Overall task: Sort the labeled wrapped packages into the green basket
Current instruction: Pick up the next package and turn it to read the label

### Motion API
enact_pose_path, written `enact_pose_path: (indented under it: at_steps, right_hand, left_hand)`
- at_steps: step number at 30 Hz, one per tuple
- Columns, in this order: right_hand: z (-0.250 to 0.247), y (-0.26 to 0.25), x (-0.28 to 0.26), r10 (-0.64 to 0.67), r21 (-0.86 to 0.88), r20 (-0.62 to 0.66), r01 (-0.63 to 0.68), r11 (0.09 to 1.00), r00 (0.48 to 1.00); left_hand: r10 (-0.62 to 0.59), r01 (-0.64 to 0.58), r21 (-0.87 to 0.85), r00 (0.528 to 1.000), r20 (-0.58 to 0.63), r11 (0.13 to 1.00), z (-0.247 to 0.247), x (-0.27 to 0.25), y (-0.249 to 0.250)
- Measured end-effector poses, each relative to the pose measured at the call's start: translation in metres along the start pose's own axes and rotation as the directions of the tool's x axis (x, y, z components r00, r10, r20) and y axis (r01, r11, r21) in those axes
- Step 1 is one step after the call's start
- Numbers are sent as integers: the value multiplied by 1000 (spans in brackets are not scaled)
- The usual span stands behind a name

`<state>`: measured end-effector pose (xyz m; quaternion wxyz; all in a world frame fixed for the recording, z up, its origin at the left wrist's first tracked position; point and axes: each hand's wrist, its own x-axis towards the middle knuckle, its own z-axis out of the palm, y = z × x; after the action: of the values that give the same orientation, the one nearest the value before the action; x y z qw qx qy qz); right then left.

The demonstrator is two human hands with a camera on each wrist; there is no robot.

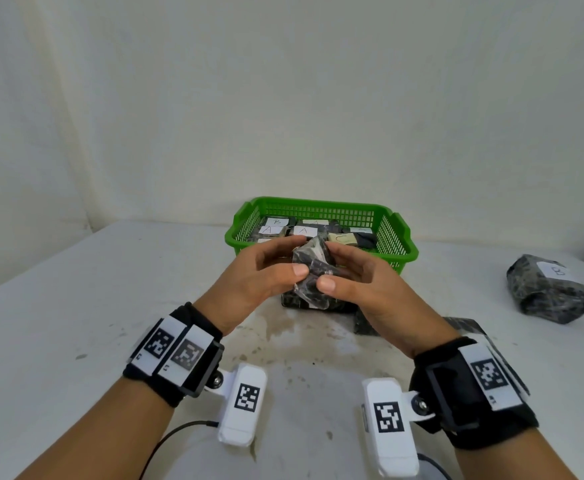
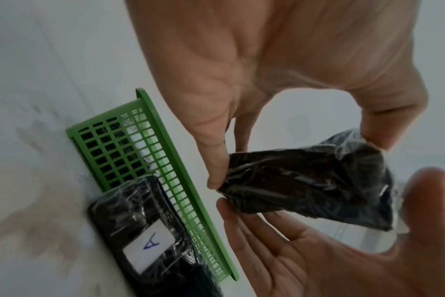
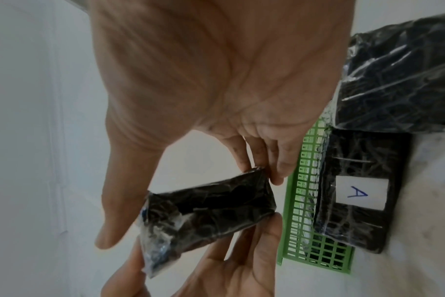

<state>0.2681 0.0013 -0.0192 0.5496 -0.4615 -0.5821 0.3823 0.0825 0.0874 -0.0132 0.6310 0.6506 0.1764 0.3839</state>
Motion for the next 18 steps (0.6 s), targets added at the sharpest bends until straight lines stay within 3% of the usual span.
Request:
enact_pose_path:
  at_steps: [8, 12, 18]
  right_hand:
    - [-2, -1, 0, -20, -22, -50, 19, 1000, 999]
    - [2, -3, -1, 50, 84, -68, -44, 995, 996]
    - [1, -9, -4, 163, 189, -57, -150, 971, 985]
  left_hand:
    - [12, -12, -8, 1000, 22, 1000, 0, -3, 6]
    - [81, -82, -31, 997, -17, 996, -2, -1, 7]
    - [63, -66, 17, 989, 131, 998, -2, -2, 4]
